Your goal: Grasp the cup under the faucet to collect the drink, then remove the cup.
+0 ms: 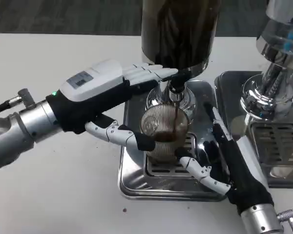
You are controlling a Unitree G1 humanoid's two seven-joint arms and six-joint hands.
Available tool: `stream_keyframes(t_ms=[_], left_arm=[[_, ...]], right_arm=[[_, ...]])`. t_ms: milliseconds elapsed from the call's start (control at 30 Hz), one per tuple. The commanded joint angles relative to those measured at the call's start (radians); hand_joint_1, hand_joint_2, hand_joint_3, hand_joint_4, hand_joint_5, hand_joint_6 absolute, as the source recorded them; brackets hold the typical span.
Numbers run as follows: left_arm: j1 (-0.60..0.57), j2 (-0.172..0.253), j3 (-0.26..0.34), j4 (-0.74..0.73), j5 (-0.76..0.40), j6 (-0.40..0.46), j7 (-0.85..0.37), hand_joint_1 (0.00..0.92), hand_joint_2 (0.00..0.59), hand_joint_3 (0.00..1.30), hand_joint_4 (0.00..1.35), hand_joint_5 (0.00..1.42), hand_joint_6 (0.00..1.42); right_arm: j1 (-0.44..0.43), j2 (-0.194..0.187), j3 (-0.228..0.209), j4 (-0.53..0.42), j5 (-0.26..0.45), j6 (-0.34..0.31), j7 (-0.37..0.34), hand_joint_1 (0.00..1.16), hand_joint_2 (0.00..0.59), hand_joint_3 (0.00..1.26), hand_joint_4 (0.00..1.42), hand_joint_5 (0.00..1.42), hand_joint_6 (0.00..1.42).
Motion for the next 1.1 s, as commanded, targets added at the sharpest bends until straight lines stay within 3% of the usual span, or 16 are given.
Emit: stream_keyframes(t_ms=[33, 400, 567, 1100], left_arm=[[0.024, 0.009, -0.026, -0.011, 0.035, -0.028, -0.029, 0.0, 0.076, 0.13, 0.03, 0.08, 0.07], [0.027, 0.012, -0.021, -0.007, 0.025, -0.024, -0.03, 0.0, 0.076, 0.13, 0.04, 0.08, 0.07], [0.028, -0.006, -0.009, 0.028, -0.079, -0.005, -0.081, 0.0, 0.077, 0.13, 0.04, 0.09, 0.08], [0.022, 0.005, 0.066, -0.007, -0.253, -0.005, -0.184, 0.0, 0.085, 0.15, 0.05, 0.09, 0.09]], right_arm=[[-0.016, 0.005, -0.007, 0.015, 0.01, -0.013, 0.007, 0.5, 0.254, 0.01, 0.0, 0.0, 0.07], [-0.028, 0.01, -0.009, 0.033, 0.018, -0.022, 0.012, 0.5, 0.255, 0.01, 0.0, 0.0, 0.08], [-0.03, 0.012, -0.011, 0.036, 0.02, -0.025, 0.011, 0.5, 0.255, 0.01, 0.0, 0.0, 0.08], [-0.042, 0.023, -0.009, 0.067, 0.013, -0.042, 0.002, 0.5, 0.255, 0.02, 0.0, 0.0, 0.08]])
